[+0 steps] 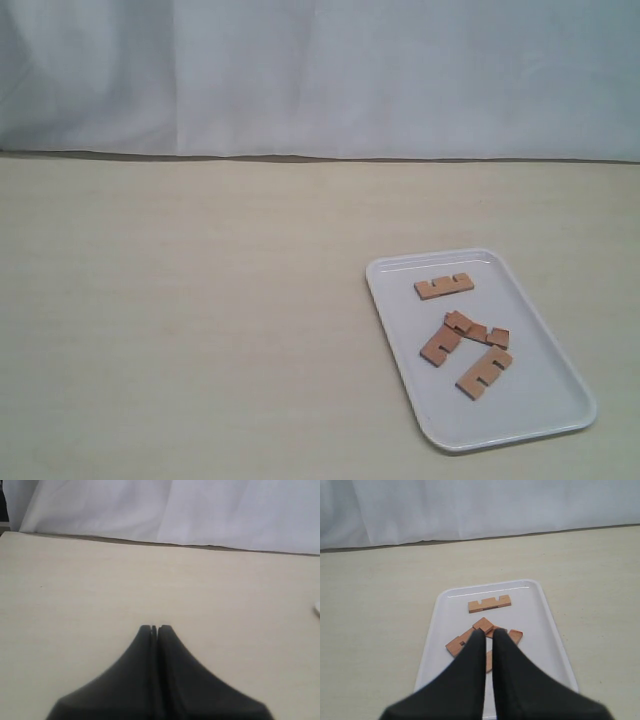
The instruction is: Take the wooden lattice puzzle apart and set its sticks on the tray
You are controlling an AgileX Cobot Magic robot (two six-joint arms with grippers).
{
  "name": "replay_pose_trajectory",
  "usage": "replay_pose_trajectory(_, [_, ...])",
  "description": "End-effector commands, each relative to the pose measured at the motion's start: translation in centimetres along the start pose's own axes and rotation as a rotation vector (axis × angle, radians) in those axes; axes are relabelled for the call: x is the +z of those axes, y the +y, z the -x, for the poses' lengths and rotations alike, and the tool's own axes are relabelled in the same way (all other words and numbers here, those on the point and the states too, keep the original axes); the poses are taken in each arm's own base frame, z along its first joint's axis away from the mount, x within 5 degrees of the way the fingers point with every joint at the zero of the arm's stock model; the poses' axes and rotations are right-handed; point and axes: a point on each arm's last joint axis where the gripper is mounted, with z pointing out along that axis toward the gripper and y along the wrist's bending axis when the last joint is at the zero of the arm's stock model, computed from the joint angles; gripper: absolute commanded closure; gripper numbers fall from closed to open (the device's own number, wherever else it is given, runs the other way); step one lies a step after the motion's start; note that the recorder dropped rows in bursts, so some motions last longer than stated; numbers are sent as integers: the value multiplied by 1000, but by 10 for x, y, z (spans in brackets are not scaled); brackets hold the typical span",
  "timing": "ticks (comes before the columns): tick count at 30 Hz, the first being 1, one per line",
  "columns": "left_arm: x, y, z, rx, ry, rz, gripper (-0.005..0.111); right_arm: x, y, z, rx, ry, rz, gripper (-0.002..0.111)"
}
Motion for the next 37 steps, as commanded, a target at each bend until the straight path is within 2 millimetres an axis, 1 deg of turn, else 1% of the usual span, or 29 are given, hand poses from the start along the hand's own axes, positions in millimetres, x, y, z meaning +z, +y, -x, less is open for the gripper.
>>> replay_pose_trajectory(1, [0,0,-1,17,1,-3,107,0,0,0,-2,-2,-1,104])
replay_pose_trajectory(37, [0,1,-1,39,1,4,107,0,0,0,-2,-2,-1,104])
